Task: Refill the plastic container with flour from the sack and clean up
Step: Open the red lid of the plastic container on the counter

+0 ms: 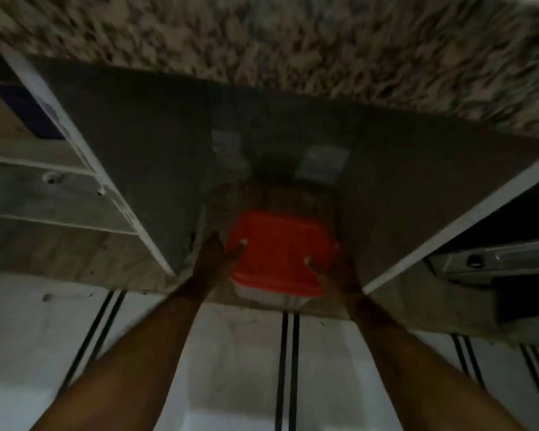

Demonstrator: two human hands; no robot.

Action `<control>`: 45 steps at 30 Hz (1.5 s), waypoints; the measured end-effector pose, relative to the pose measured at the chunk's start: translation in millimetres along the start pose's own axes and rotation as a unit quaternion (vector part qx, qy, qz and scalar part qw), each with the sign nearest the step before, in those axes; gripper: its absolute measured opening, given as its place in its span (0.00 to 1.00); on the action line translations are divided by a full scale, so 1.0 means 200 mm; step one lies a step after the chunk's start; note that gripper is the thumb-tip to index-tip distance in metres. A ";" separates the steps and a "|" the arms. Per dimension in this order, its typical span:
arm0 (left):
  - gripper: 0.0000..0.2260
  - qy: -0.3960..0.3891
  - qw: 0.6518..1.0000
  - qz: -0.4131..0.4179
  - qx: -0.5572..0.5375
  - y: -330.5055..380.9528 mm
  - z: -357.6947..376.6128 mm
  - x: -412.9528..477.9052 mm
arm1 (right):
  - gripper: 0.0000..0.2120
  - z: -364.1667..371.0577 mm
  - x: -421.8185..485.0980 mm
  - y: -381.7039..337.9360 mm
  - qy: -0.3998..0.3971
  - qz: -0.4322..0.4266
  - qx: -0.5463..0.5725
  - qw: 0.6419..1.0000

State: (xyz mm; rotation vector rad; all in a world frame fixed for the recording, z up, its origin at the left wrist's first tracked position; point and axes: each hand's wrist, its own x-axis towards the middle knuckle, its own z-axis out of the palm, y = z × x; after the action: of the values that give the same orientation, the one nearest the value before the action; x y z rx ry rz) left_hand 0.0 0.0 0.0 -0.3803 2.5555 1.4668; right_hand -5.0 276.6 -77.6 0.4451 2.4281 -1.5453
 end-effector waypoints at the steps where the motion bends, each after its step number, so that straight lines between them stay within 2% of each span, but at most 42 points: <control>1: 0.34 -0.002 0.999 -0.024 -0.025 -0.04 0.05 0.07 | 0.55 0.01 0.06 0.04 0.012 0.011 0.007 1.000; 3: 0.38 -0.052 0.995 -0.059 -0.069 -0.14 0.13 0.21 | 0.62 0.03 0.20 0.15 0.003 0.047 0.030 0.998; 5: 0.42 -0.106 0.985 -0.081 -0.106 -0.23 0.20 0.34 | 0.62 0.03 0.29 0.17 -0.021 0.065 0.044 0.997; 7: 0.48 -0.114 0.981 -0.096 -0.122 -0.34 0.23 0.43 | 0.57 0.03 0.27 0.12 -0.021 0.075 0.052 0.996; 9: 0.54 -0.119 0.982 -0.098 -0.109 -0.46 0.27 0.50 | 0.46 0.03 0.23 0.11 -0.035 0.091 0.092 0.991; 11: 0.52 -0.084 0.986 -0.113 -0.092 -0.47 0.27 0.42 | 0.38 0.02 0.16 0.09 -0.036 0.096 0.119 0.988; 13: 0.49 -0.020 0.989 -0.113 -0.090 -0.40 0.22 0.26 | 0.44 0.01 0.04 0.01 -0.004 0.078 0.121 0.990; 14: 0.51 0.004 0.988 -0.115 -0.101 -0.38 0.19 0.19 | 0.45 0.00 -0.02 -0.03 0.016 0.066 0.116 0.991; 16: 0.52 0.019 0.986 -0.115 -0.122 -0.32 0.12 0.05 | 0.40 -0.03 -0.18 -0.15 0.045 0.045 0.107 0.992; 21: 0.42 0.054 0.980 -0.166 -0.093 0.13 -0.25 -0.44 | 0.32 -0.22 -0.70 -0.57 0.077 0.096 0.064 0.990; 29: 0.42 0.067 0.984 -0.161 -0.040 0.94 -0.89 -1.27 | 0.37 -0.65 -1.63 -1.35 0.089 0.061 -0.012 0.994; 33: 0.38 0.074 0.987 -0.145 -0.001 1.38 -1.21 -1.56 | 0.40 -0.90 -2.00 -1.79 0.115 0.046 -0.050 0.991; 35: 0.37 0.074 0.990 -0.120 0.001 1.56 -1.37 -1.63 | 0.41 -1.01 -2.13 -2.00 0.132 0.028 -0.050 0.990; 39: 0.38 0.080 0.995 -0.064 -0.011 1.87 -1.63 -1.68 | 0.31 -1.17 -2.26 -2.35 0.168 -0.012 -0.056 0.984; 41: 0.40 0.094 0.995 -0.035 -0.025 2.03 -1.73 -1.66 | 0.31 -1.22 -2.27 -2.51 0.182 -0.037 -0.055 0.981; 45: 0.35 0.116 0.993 0.019 -0.011 2.32 -1.84 -1.56 | 0.32 -1.34 -2.19 -2.78 0.201 -0.083 -0.041 0.975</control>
State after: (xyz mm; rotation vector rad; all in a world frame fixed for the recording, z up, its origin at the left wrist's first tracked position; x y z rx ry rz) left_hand 149.1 -51.2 650.3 -0.5386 2.7395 1.5480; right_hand 186.2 240.8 653.4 0.6039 2.8896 -1.5344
